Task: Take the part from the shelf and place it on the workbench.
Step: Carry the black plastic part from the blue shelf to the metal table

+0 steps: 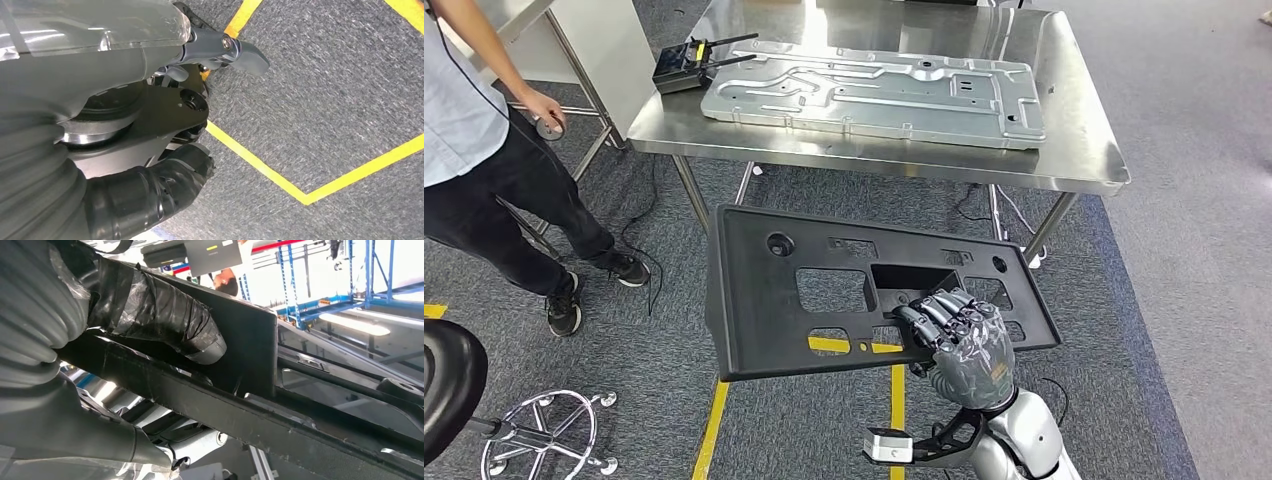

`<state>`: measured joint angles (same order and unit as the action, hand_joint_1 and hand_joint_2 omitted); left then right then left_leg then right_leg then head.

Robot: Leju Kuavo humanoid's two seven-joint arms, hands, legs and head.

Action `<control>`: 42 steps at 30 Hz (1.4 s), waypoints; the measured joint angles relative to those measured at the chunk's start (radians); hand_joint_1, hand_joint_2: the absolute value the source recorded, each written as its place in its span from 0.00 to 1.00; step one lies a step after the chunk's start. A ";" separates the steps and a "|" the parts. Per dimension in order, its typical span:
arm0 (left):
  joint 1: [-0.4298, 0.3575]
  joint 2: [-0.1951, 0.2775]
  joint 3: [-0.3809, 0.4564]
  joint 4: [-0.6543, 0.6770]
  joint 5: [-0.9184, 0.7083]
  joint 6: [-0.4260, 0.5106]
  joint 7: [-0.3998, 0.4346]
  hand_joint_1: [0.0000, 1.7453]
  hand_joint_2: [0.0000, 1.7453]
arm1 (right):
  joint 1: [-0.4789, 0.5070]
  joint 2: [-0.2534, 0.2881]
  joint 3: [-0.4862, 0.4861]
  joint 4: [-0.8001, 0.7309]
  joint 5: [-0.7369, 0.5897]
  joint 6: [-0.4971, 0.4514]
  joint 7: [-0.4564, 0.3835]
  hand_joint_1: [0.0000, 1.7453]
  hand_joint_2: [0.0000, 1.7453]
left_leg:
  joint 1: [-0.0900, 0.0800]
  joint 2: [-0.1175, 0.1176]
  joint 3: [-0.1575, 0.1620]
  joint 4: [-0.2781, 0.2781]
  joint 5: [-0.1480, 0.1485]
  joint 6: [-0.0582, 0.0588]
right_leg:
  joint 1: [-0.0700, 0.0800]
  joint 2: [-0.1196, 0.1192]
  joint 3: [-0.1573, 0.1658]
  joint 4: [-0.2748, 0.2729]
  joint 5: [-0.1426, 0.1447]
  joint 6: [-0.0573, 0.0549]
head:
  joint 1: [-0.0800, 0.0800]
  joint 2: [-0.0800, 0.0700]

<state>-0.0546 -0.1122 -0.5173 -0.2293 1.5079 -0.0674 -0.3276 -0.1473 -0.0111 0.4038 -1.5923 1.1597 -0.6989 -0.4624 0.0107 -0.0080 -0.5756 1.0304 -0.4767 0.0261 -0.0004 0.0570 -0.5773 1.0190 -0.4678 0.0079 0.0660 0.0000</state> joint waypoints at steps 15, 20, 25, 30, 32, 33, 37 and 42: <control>0.000 0.000 0.000 0.000 0.000 0.000 0.003 0.00 1.00 | 0.000 0.000 0.000 0.000 -0.019 0.000 -0.017 1.00 1.00 | 0.001 0.000 0.001 0.000 0.000 0.000 | 0.003 0.000 -0.001 0.003 -0.001 -0.001 | 0.000 0.000; 0.000 0.000 0.000 0.000 0.000 0.000 0.003 0.00 1.00 | 0.000 0.000 0.000 0.000 -0.019 0.000 -0.017 1.00 1.00 | -0.003 0.000 -0.001 0.003 -0.001 0.001 | -0.003 0.000 -0.001 0.001 0.000 0.001 | 0.000 0.000; -0.002 -0.001 0.000 0.000 0.000 -0.001 0.003 0.00 1.00 | 0.000 0.000 0.000 0.001 -0.020 0.000 -0.017 1.00 1.00 | -0.002 0.003 0.004 -0.007 0.003 0.012 | -0.006 -0.001 0.000 -0.001 0.000 0.011 | 0.000 0.000; -0.001 -0.003 0.000 0.000 0.000 -0.004 0.005 0.00 1.00 | -0.005 0.000 0.000 0.001 -0.023 0.000 -0.010 1.00 1.00 | 0.008 0.019 0.019 -0.030 0.010 0.026 | -0.014 -0.045 -0.104 0.211 -0.109 0.031 | 0.001 0.000; 0.001 -0.004 0.000 0.000 0.000 -0.004 0.005 0.00 1.00 | -0.005 -0.002 0.000 0.002 -0.023 0.000 -0.009 1.00 1.00 | 0.011 0.024 0.021 -0.029 0.006 0.021 | -0.025 -0.048 -0.142 0.275 -0.114 0.041 | 0.001 0.000; 0.001 -0.004 0.000 0.000 0.000 -0.004 0.006 0.00 1.00 | -0.004 -0.002 0.000 0.003 -0.023 0.000 -0.009 1.00 1.00 | 0.015 0.025 0.024 -0.027 0.003 0.016 | -0.030 -0.050 -0.131 0.247 -0.086 0.045 | 0.001 0.000; 0.000 -0.005 0.000 0.000 0.000 -0.005 0.007 0.00 1.00 | -0.006 -0.003 0.000 0.004 -0.023 0.000 -0.009 1.00 1.00 | 0.022 0.025 0.033 -0.011 -0.019 -0.016 | -0.036 -0.057 -0.022 0.025 0.008 0.048 | 0.001 0.000; -0.002 -0.005 0.000 -0.001 0.000 -0.005 0.007 0.00 1.00 | -0.006 -0.003 0.001 0.005 -0.023 0.000 -0.009 1.00 1.00 | 0.025 0.024 0.032 0.007 -0.042 -0.042 | -0.029 -0.048 -0.013 0.013 -0.002 0.006 | -0.001 0.000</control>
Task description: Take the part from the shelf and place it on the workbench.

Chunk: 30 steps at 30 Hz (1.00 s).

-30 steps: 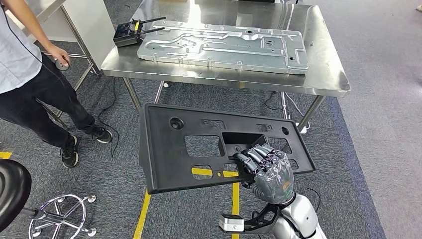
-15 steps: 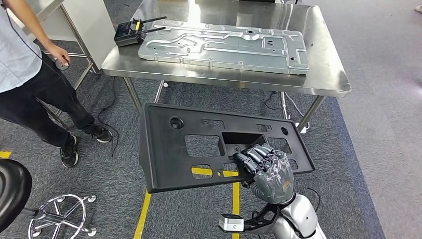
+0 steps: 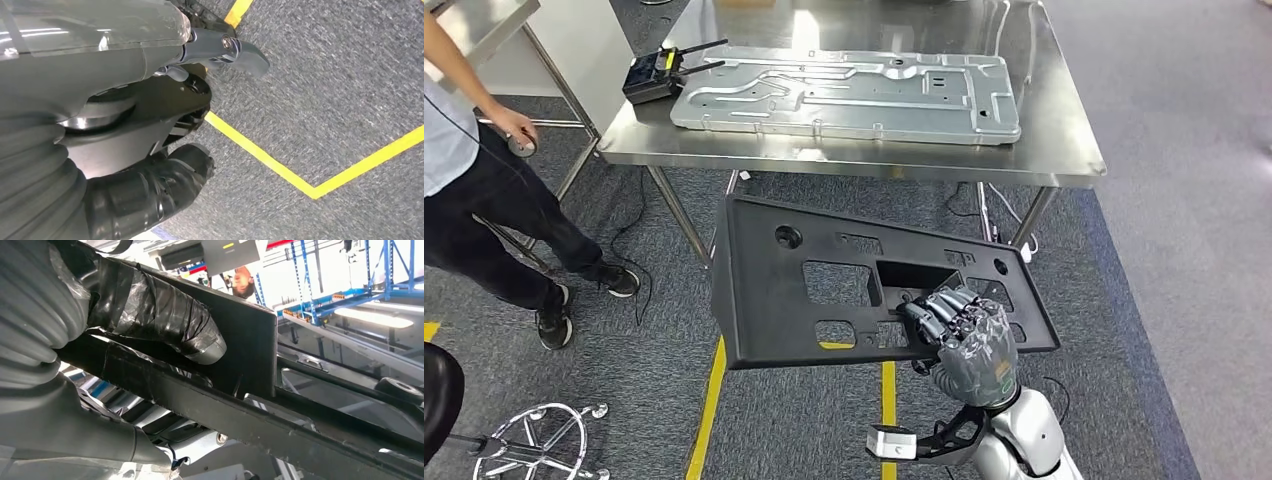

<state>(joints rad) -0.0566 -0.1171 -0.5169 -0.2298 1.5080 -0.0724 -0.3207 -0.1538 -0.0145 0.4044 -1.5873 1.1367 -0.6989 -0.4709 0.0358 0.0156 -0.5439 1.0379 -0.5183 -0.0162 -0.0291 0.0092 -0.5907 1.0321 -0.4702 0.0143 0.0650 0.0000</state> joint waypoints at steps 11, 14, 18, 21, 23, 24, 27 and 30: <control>0.006 0.002 0.001 0.000 0.000 0.000 0.001 0.00 1.00 | -0.006 0.000 0.002 0.006 0.000 0.000 0.011 1.00 1.00 | -0.031 -0.011 -0.063 0.016 0.062 0.052 | 0.033 0.016 0.042 0.001 -0.037 -0.023 | 0.001 0.000; 0.005 0.001 0.001 0.000 0.001 0.000 0.002 0.00 1.00 | -0.007 0.000 0.003 0.005 0.001 0.000 0.012 1.00 1.00 | -0.033 -0.010 -0.056 -0.001 0.058 0.056 | 0.030 0.017 0.042 -0.005 -0.039 -0.008 | 0.000 0.000; 0.004 0.000 0.001 0.000 0.002 0.000 0.003 0.00 1.00 | -0.013 -0.001 0.003 0.003 0.001 0.000 0.012 1.00 1.00 | -0.024 -0.006 -0.030 -0.027 0.060 0.069 | 0.025 0.003 -0.024 0.134 -0.112 0.012 | 0.004 0.000; 0.005 0.000 0.001 0.000 0.002 0.000 0.003 0.00 1.00 | -0.009 -0.002 0.003 0.004 0.001 0.000 0.010 1.00 1.00 | -0.023 -0.004 -0.020 -0.027 0.049 0.071 | 0.015 0.000 -0.116 0.274 -0.136 0.023 | 0.004 0.000; 0.006 0.000 0.001 0.000 0.002 0.000 0.004 0.00 1.00 | -0.007 -0.003 0.003 0.003 0.001 0.000 0.007 1.00 1.00 | -0.023 -0.005 -0.006 -0.025 0.039 0.067 | 0.010 -0.003 -0.091 0.192 -0.062 0.025 | 0.004 0.000; 0.006 0.000 0.001 0.000 0.002 0.000 0.004 0.00 1.00 | -0.007 -0.003 0.003 0.003 0.001 0.000 0.004 1.00 1.00 | -0.023 -0.005 0.000 -0.024 0.032 0.063 | 0.009 -0.006 -0.062 0.123 -0.023 0.024 | 0.004 0.000; 0.004 0.000 0.001 0.000 0.002 0.000 0.004 0.00 1.00 | -0.006 -0.003 0.003 0.001 0.000 0.000 -0.012 1.00 1.00 | -0.027 -0.006 0.008 -0.022 0.018 0.045 | 0.015 -0.006 -0.009 0.005 0.010 0.012 | 0.004 0.000; 0.003 0.000 0.001 0.000 0.002 0.002 0.004 0.00 1.00 | -0.004 -0.002 0.003 -0.004 -0.002 0.000 -0.026 1.00 1.00 | -0.025 -0.005 0.012 -0.019 0.008 0.028 | 0.016 0.000 -0.002 -0.006 0.006 -0.006 | 0.002 0.000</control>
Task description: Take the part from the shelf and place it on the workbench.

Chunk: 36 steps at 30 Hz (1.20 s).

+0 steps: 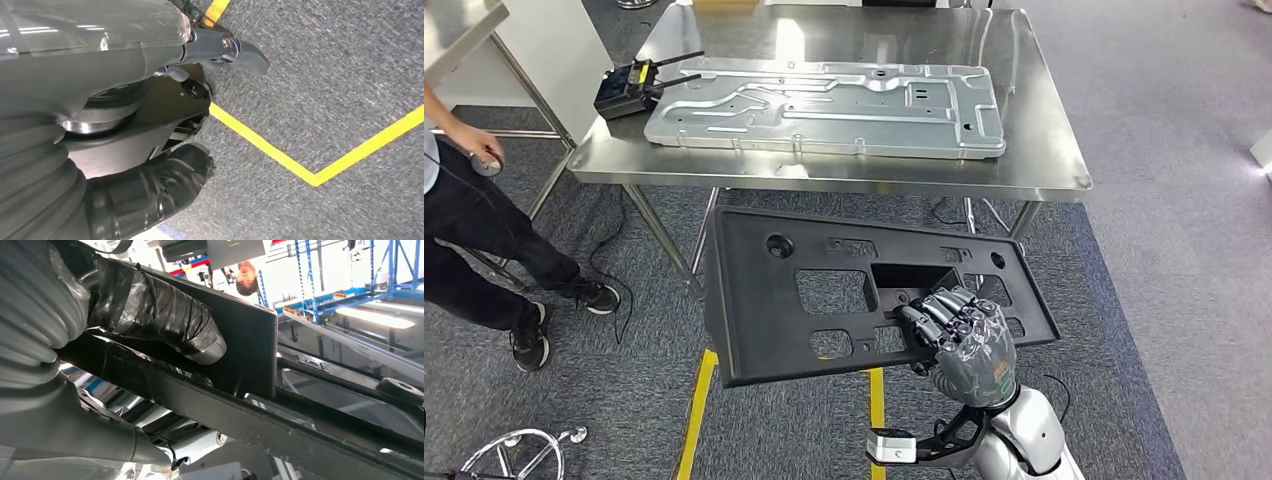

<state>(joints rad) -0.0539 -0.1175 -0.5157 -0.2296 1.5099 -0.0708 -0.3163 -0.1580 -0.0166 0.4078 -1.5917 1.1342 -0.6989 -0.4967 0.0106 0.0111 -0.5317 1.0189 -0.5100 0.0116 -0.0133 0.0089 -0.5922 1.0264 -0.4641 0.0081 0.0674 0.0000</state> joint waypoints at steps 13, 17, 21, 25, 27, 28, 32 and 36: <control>0.000 0.004 0.000 0.000 0.000 0.002 -0.009 0.00 1.00 | -0.046 0.008 0.031 -0.008 -0.020 0.000 0.003 1.00 1.00 | -0.006 -0.003 -0.062 0.020 0.048 0.007 | 0.008 0.009 0.047 -0.002 -0.041 -0.005 | -0.003 0.000; -0.002 0.005 0.000 0.000 0.000 0.004 -0.010 0.00 1.00 | -0.071 0.008 0.054 -0.013 -0.022 0.000 0.018 1.00 1.00 | 0.002 -0.003 -0.049 0.001 0.049 0.029 | 0.007 0.002 0.028 0.044 -0.073 0.015 | -0.002 0.000; -0.002 0.005 0.000 0.000 0.000 0.006 -0.010 0.00 1.00 | -0.086 0.007 0.076 -0.014 -0.023 0.000 0.034 1.00 1.00 | 0.002 -0.001 -0.037 -0.002 0.040 0.041 | 0.002 -0.002 -0.101 0.273 -0.150 0.026 | -0.002 0.000; -0.001 0.006 0.000 0.000 0.000 0.007 -0.010 0.00 1.00 | -0.098 0.005 0.093 -0.013 -0.025 0.000 0.043 1.00 1.00 | 0.001 -0.004 -0.013 -0.001 0.023 0.033 | 0.001 -0.004 -0.045 0.104 -0.019 0.017 | -0.002 0.000; -0.003 0.006 0.000 0.000 0.000 0.007 -0.010 0.00 1.00 | -0.108 0.004 0.099 -0.014 -0.027 0.000 0.052 1.00 1.00 | -0.002 -0.004 -0.007 -0.002 0.017 0.024 | 0.006 -0.002 -0.006 0.017 0.007 0.008 | -0.002 0.000; -0.004 0.006 0.000 0.000 0.000 0.007 -0.010 0.00 1.00 | -0.111 0.003 0.102 -0.014 -0.028 0.000 0.058 1.00 1.00 | -0.003 -0.004 -0.006 -0.003 0.015 0.019 | 0.009 -0.001 -0.002 0.008 0.001 0.005 | -0.002 0.000; -0.006 0.006 0.000 0.000 0.000 0.007 -0.011 0.00 1.00 | -0.117 -0.001 0.108 -0.014 -0.029 0.000 0.072 1.00 1.00 | -0.002 -0.004 -0.011 0.019 -0.007 -0.001 | 0.001 0.003 0.012 -0.013 0.002 -0.014 | -0.003 0.000; -0.004 0.006 0.000 0.000 0.000 0.006 -0.010 0.00 1.00 | -0.124 -0.002 0.108 -0.014 -0.023 0.000 0.083 1.00 1.00 | 0.001 -0.005 -0.144 0.260 -0.099 -0.010 | 0.001 0.003 0.025 -0.017 -0.006 -0.028 | -0.005 0.000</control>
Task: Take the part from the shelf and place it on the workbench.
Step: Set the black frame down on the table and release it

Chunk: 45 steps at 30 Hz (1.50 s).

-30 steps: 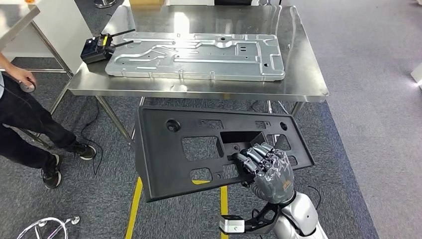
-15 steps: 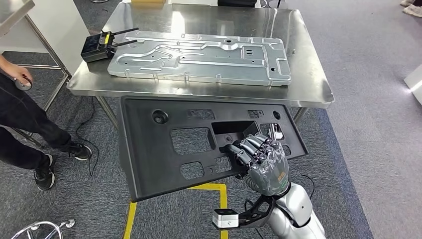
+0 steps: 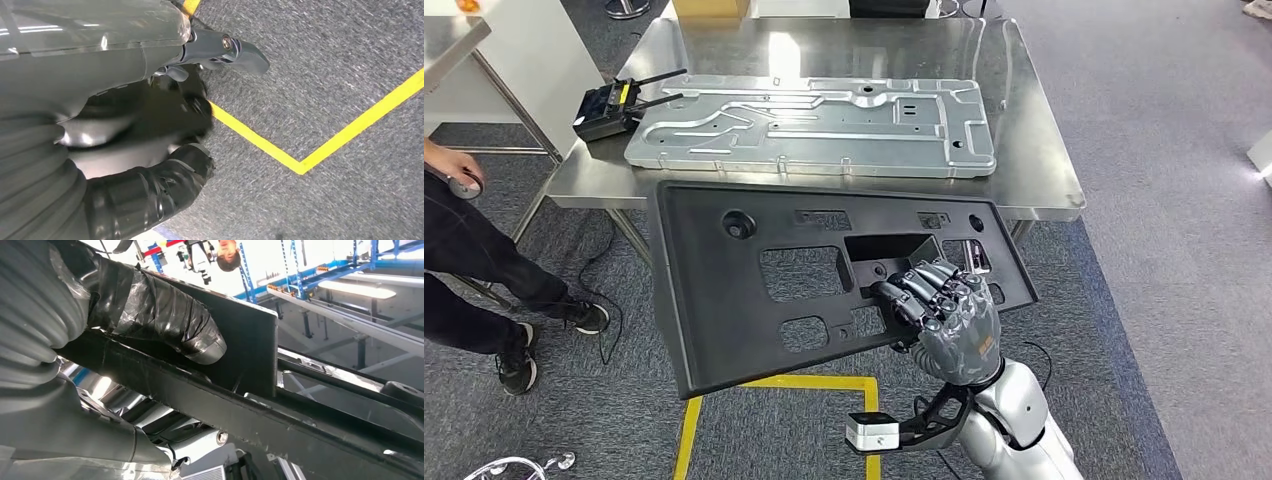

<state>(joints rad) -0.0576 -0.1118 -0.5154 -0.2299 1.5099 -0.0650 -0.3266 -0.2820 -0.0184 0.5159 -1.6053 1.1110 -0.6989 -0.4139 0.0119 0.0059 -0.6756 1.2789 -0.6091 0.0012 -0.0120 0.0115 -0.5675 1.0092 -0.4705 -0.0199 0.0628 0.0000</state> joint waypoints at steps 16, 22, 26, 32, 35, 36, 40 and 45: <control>-0.004 -0.002 0.000 0.000 0.000 -0.005 -0.006 0.00 1.00 | -0.077 -0.004 0.004 0.009 0.015 0.000 0.063 1.00 1.00 | -0.003 0.000 0.106 -0.262 0.142 0.053 | 0.000 -0.005 -0.139 0.304 -0.143 0.058 | 0.001 0.000; -0.008 -0.004 0.000 -0.001 0.000 -0.006 -0.017 0.00 1.00 | -0.165 -0.007 0.043 0.031 0.037 0.000 0.146 1.00 1.00 | -0.009 -0.003 0.138 -0.264 0.117 0.040 | 0.014 -0.005 -0.038 0.027 0.025 0.021 | 0.000 0.000; -0.011 -0.004 0.000 -0.001 0.000 -0.006 -0.018 0.00 1.00 | -0.190 -0.008 0.059 0.042 0.044 0.000 0.167 1.00 1.00 | -0.007 -0.003 0.142 -0.262 0.105 0.017 | 0.010 -0.004 -0.018 -0.003 0.020 0.003 | -0.001 0.000; -0.008 -0.003 0.000 -0.002 0.000 -0.007 -0.017 0.00 1.00 | -0.221 -0.010 0.082 0.066 0.047 0.000 0.197 1.00 1.00 | 0.003 -0.004 -0.026 0.011 0.030 -0.009 | 0.004 -0.004 0.022 -0.016 -0.004 -0.013 | -0.005 0.000; -0.006 -0.002 0.000 -0.002 0.000 -0.007 -0.017 0.00 1.00 | -0.228 -0.011 0.089 0.077 0.046 0.000 0.204 1.00 1.00 | 0.010 -0.002 0.027 -0.150 0.152 -0.013 | 0.002 -0.001 0.049 -0.009 -0.031 -0.001 | -0.005 0.000; -0.007 -0.002 0.000 -0.002 0.000 -0.007 -0.017 0.00 1.00 | -0.232 -0.011 0.089 0.080 0.046 0.000 0.205 1.00 1.00 | 0.009 -0.002 0.052 -0.206 0.174 -0.010 | 0.003 0.000 0.055 -0.006 -0.040 0.005 | -0.005 0.000; -0.007 -0.001 0.000 -0.002 0.000 -0.006 -0.017 0.00 1.00 | -0.244 -0.011 0.092 0.086 0.045 0.000 0.210 1.00 1.00 | 0.005 -0.005 0.080 -0.258 0.165 0.017 | 0.007 0.000 0.062 -0.001 -0.051 0.027 | -0.005 0.000; -0.008 -0.001 0.000 -0.002 0.000 -0.005 -0.017 0.00 1.00 | -0.258 -0.014 0.100 0.093 0.039 0.000 0.225 1.00 1.00 | 0.009 -0.005 0.111 -0.268 0.146 0.043 | 0.001 -0.005 -0.062 0.223 -0.136 0.046 | -0.004 0.000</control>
<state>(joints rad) -0.0661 -0.1124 -0.5154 -0.2316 1.5099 -0.0704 -0.3437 -0.5399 -0.0325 0.6160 -1.5126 1.1499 -0.6985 -0.1891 0.0207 0.0012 -0.5642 1.0110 -0.4627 0.0441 -0.0114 0.0060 -0.6296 1.2324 -0.6066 0.0265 0.0586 0.0000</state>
